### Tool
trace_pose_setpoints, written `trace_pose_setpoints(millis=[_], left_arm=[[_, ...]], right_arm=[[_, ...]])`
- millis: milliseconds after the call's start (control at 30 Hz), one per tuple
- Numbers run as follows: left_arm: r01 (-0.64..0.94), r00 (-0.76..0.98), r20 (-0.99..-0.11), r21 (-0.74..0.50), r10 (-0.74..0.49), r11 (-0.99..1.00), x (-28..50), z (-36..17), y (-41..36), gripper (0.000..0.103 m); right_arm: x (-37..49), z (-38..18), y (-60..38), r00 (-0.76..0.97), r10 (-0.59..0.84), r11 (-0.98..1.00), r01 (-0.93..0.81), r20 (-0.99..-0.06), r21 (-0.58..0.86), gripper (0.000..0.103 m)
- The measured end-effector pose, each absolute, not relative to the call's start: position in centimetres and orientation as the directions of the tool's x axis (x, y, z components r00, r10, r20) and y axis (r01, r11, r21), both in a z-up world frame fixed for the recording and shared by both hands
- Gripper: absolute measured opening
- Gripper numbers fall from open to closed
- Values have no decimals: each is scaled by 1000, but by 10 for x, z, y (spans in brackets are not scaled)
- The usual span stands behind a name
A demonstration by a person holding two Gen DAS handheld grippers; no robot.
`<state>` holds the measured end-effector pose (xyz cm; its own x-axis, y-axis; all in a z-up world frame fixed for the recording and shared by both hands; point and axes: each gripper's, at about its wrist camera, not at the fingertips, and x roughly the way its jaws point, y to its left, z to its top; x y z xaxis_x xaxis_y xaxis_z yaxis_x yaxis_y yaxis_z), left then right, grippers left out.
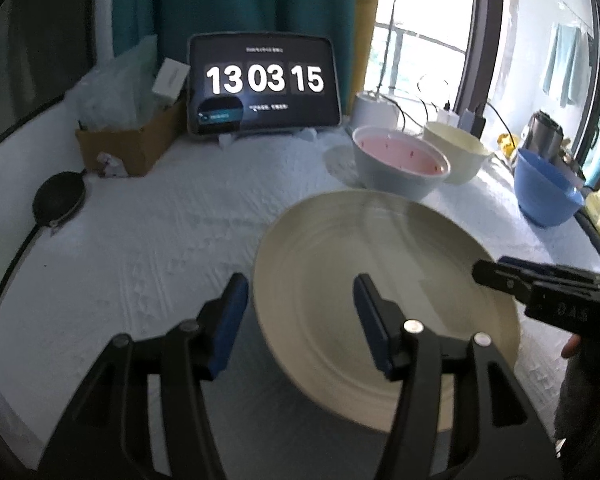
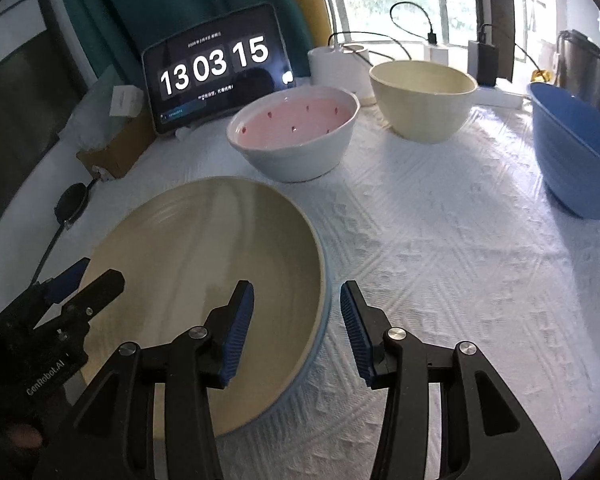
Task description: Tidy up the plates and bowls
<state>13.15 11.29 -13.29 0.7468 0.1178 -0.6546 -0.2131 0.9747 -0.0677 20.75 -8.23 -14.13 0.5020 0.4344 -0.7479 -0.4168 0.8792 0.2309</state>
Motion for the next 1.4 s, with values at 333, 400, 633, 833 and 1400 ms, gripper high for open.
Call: trace_pose_setpoints(millis=[333,400,633,833,1400], left_arm=[[-139,797,-601,-73,68,988,116,-111,78,61],[-114,802,-595,-70,50,991,116,-107,67,61],[-37,819,-574,-57,-3,998,117,-96,29,61],[35,830,-555,-48,-56,998,120,-88,-4,61],[98,851,-519,8,-80,995,133,-76,-63,61]], right_arm=[[198,-130,-121,537,436,887,-393,-722,243,48],[195,-127,-131,549,434,891,-382,-714,247,48],[186,-120,-163,588,416,905,-342,-693,253,48],[182,-114,-193,622,404,914,-307,-671,265,48],[185,-106,-262,687,381,922,-227,-619,315,48]])
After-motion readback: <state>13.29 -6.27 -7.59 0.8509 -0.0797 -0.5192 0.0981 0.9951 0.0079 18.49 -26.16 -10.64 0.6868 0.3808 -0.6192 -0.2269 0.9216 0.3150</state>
